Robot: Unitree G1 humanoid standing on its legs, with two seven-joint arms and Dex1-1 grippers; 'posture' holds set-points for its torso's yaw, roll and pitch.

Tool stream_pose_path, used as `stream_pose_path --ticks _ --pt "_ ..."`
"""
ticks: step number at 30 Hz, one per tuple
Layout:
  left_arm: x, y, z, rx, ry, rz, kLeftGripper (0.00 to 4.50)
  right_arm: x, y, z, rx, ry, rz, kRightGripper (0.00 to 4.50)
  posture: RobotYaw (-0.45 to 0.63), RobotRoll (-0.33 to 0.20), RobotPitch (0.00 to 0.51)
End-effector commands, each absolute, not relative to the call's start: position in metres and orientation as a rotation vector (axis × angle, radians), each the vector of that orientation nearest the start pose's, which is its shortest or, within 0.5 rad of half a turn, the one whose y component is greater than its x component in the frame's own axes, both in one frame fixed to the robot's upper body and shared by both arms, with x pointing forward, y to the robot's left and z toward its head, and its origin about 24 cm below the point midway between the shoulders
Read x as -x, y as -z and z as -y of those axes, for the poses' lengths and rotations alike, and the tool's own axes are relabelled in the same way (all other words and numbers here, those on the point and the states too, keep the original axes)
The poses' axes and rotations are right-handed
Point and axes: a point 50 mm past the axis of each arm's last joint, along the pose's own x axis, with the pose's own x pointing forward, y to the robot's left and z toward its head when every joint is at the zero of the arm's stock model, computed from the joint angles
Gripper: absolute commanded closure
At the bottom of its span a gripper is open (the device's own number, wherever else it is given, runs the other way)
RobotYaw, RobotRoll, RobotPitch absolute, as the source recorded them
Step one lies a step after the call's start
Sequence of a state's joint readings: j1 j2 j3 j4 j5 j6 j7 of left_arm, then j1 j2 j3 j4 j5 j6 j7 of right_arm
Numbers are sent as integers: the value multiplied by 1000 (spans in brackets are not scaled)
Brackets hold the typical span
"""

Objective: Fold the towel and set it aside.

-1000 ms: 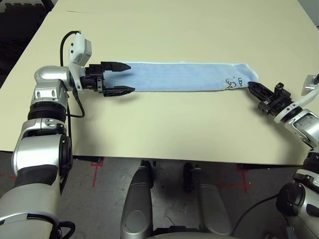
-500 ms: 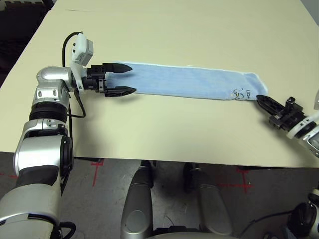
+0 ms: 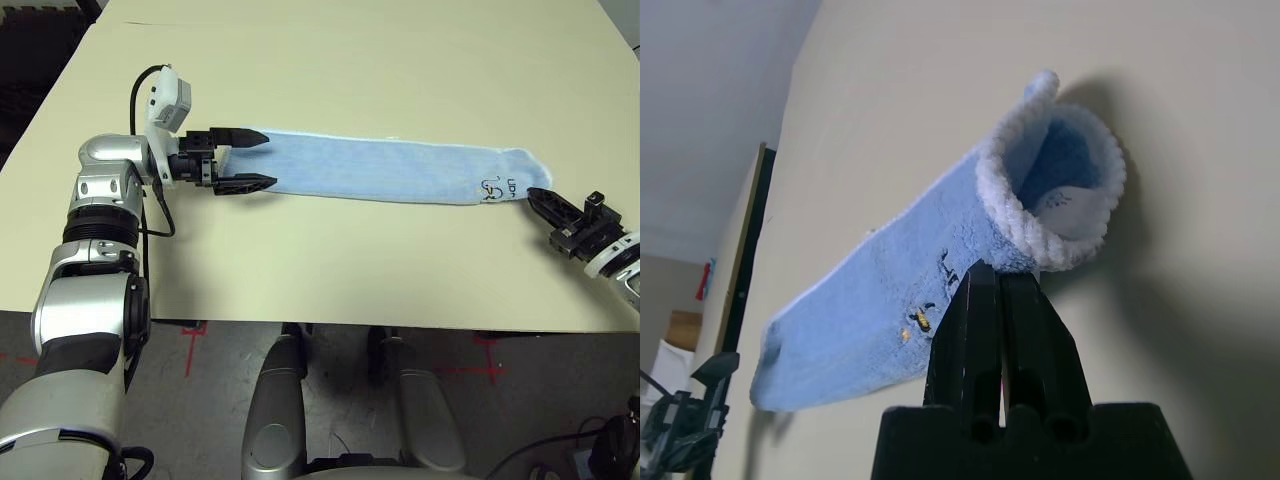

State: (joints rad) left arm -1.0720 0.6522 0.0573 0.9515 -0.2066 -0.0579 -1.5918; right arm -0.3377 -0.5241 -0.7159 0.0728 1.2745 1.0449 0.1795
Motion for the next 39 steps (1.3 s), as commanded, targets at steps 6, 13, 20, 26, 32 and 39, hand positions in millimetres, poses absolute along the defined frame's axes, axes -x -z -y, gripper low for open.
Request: stream_pose_path --ticks 6,13,20,26,32,39 --pt "-357 -225 -237 -376 1274 19 0 -269 -165 298 -814 -426 -89 4483 17 0 302" --pt "-357 -225 -236 -373 1277 15 0 -271 -168 301 -762 -474 -107 4483 18 0 298" --pt "-357 -227 -237 -375 1275 14 0 -268 -161 305 -763 -442 -121 4483 19 0 294" --pt "-357 -227 -237 -373 1276 12 0 -276 -180 293 -727 -530 -53 4483 19 0 292" --pt "-358 -226 -235 -370 1281 13 0 -279 -196 276 -588 -663 -74 4483 22 0 285" --pt "-358 -226 -235 -370 1280 9 0 -285 -205 253 -380 -816 -119 4483 27 0 280"
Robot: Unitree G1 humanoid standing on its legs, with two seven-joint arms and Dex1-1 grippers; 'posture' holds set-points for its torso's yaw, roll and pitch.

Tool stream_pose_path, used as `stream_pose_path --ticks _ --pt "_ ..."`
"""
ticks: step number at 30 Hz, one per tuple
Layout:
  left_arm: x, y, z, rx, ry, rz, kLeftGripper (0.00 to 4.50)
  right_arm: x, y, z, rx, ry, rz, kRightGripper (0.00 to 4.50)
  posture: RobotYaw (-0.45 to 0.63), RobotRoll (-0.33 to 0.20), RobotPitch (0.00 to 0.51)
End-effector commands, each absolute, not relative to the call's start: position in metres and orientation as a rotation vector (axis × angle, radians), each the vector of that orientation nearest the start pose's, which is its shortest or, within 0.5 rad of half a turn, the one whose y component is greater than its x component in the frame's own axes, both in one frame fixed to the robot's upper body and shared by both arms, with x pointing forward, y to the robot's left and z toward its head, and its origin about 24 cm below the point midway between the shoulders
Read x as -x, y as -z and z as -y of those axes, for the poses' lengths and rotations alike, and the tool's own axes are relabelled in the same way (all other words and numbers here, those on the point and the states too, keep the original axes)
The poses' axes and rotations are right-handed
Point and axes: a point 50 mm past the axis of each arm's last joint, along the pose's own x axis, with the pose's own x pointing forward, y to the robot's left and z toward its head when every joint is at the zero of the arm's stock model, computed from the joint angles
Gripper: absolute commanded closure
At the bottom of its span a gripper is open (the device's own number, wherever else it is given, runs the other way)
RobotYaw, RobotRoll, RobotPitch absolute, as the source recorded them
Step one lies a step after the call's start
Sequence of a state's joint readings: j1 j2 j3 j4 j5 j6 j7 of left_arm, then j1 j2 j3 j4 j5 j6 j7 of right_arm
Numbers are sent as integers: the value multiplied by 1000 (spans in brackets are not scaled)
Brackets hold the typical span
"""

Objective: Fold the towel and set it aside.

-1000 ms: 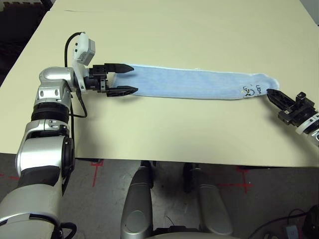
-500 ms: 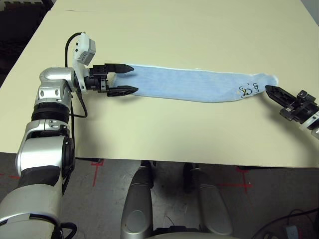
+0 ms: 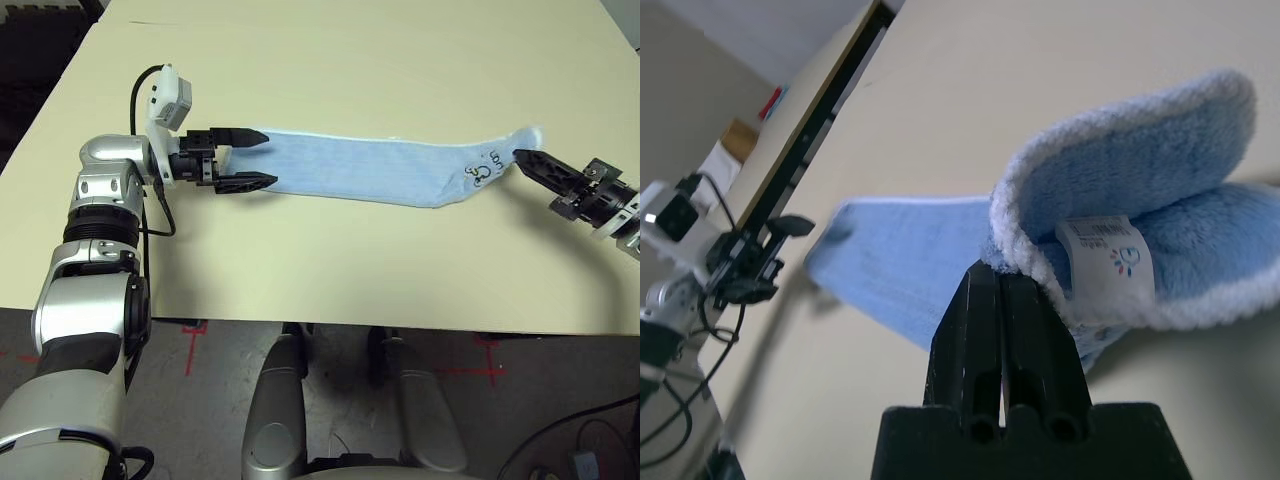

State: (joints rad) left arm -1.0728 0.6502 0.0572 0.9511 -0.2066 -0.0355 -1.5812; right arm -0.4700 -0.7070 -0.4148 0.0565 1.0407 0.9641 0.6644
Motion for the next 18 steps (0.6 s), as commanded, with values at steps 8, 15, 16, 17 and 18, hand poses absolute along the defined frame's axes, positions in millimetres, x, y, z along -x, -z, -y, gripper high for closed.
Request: stream_pose_path --ticks 8,15,16,17,18 --pt "-357 -226 -236 -368 1278 7 0 -302 -207 229 -166 -884 -176 4483 31 0 278" --pt "-357 -226 -235 -366 1275 3 0 -312 -214 199 -11 -1019 -222 4483 37 0 282" --pt "-357 -226 -235 -365 1274 2 0 -314 -214 196 2 -1029 -227 4483 39 0 281" --pt "-357 -226 -235 -365 1273 2 0 -315 -214 193 12 -1039 -237 4483 39 0 281" --pt "-357 -226 -235 -364 1272 2 0 -316 -214 190 10 -1046 -246 4483 40 0 282"
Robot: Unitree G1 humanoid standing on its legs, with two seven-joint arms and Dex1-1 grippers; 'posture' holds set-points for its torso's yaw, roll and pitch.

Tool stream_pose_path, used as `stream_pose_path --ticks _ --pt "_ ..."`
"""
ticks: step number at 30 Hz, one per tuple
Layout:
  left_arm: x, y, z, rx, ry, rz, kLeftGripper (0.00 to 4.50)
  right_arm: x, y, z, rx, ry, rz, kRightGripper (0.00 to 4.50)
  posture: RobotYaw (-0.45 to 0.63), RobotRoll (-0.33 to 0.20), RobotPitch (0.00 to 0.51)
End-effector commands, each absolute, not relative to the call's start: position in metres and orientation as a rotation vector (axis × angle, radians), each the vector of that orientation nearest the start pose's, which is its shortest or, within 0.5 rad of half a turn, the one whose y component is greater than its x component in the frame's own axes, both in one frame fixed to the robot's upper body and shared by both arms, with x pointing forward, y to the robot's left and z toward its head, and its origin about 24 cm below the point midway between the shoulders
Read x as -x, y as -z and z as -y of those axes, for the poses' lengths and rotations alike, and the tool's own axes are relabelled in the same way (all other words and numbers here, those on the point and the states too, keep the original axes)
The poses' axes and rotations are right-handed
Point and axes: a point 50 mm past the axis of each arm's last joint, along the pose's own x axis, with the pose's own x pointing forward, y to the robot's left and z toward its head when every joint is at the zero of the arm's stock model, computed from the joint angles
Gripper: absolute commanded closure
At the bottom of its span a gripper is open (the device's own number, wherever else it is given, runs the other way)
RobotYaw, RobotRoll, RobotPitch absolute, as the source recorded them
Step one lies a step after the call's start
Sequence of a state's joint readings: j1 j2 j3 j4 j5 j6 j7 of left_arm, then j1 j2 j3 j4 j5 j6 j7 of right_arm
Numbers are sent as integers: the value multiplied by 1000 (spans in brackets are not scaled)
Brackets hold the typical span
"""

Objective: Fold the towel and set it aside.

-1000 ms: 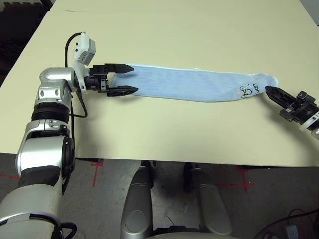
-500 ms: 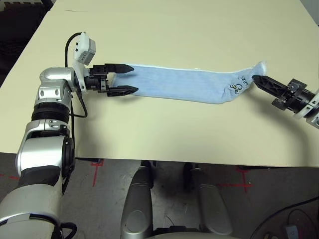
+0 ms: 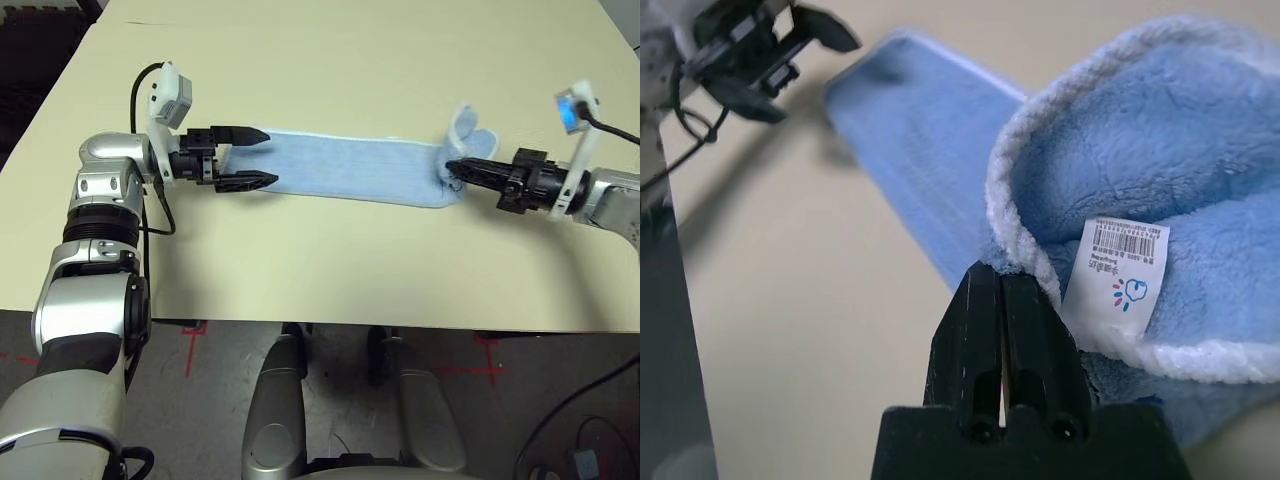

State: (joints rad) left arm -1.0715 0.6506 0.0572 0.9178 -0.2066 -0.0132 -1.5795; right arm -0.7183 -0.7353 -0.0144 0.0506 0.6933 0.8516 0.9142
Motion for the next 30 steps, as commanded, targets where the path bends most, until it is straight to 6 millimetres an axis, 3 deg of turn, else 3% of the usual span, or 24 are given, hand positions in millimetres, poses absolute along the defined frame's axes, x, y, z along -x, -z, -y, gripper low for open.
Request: stream_pose_path --ticks 1,20,23,30 --pt "-357 -226 -235 -364 1271 3 0 -317 -214 188 -7 -1051 -258 4483 40 0 282" --pt "-354 -223 -234 -360 1282 12 0 -325 -188 153 142 -1093 -364 4483 44 0 292" --pt "-355 -223 -234 -359 1284 9 0 -325 -190 151 165 -1101 -345 3771 39 0 290" --pt "-355 -222 -232 -356 1289 6 0 -325 -203 142 221 -1148 -282 1241 35 0 290"
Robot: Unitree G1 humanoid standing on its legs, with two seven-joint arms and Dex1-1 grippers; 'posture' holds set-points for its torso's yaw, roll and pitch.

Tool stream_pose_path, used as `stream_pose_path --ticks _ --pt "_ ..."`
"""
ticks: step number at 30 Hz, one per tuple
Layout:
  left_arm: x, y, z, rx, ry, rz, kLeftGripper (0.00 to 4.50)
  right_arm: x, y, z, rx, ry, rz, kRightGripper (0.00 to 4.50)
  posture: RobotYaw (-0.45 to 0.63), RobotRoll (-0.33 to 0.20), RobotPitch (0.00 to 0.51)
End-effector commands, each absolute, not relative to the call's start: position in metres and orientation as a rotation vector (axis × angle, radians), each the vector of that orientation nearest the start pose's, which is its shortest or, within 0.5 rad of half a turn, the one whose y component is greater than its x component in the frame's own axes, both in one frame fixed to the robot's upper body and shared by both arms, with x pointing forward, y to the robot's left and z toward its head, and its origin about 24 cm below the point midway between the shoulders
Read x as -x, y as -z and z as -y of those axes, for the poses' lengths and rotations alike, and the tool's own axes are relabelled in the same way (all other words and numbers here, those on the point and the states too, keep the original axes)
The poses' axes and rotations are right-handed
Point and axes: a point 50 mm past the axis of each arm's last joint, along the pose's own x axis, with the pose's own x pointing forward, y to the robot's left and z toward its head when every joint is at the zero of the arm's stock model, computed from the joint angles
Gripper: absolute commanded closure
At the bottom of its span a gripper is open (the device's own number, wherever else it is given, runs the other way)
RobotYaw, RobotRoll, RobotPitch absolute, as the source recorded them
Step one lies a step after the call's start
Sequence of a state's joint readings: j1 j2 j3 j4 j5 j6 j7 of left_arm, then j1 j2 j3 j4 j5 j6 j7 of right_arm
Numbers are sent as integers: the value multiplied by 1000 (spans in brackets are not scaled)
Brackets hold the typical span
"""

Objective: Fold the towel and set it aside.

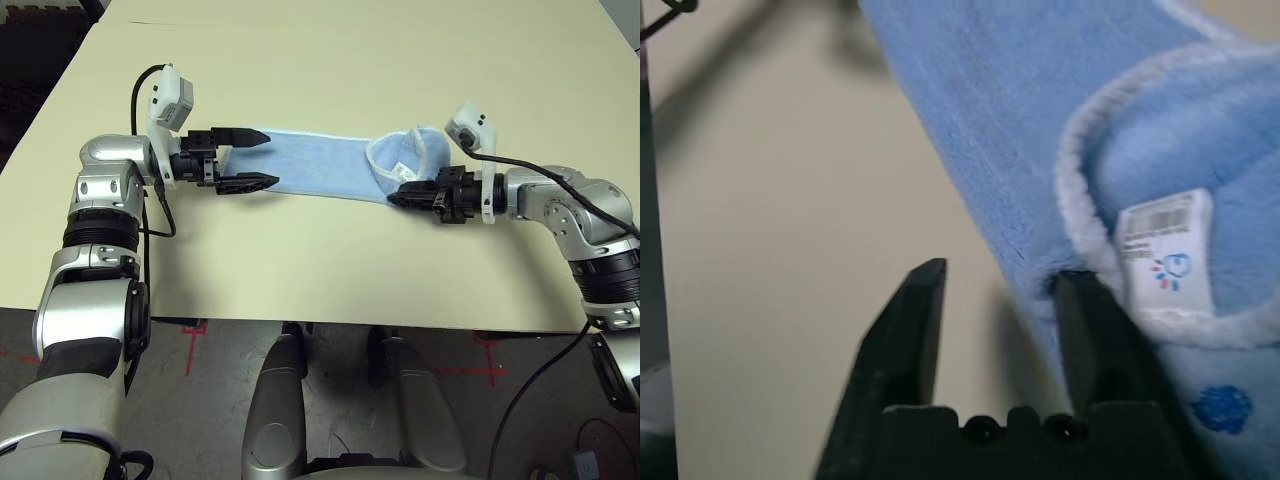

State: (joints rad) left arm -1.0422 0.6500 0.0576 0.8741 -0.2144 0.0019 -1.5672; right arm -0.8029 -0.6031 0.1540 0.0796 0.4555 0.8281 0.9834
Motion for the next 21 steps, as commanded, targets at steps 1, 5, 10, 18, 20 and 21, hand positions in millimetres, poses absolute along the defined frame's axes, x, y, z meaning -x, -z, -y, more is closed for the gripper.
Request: stream_pose_path --ticks 1,5,10,18,20,21 --pt "-355 -222 -232 -356 1289 6 0 -326 -204 141 238 -1150 -278 834 35 0 290" --pt "-355 -222 -232 -355 1290 6 0 -324 -205 135 293 -1185 -263 68 34 0 288" --pt "-355 -222 -233 -355 1289 1 0 -315 -206 128 316 -1273 -250 68 32 0 285" --pt "-356 -221 -230 -352 1295 0 0 -306 -207 122 334 -1353 -222 68 28 0 282" --pt "-356 -221 -231 -351 1295 -2 0 -306 -207 123 347 -1354 -220 68 27 0 280" --pt "-356 -221 -231 -351 1295 -3 0 -305 -207 124 360 -1361 -216 68 26 0 278"
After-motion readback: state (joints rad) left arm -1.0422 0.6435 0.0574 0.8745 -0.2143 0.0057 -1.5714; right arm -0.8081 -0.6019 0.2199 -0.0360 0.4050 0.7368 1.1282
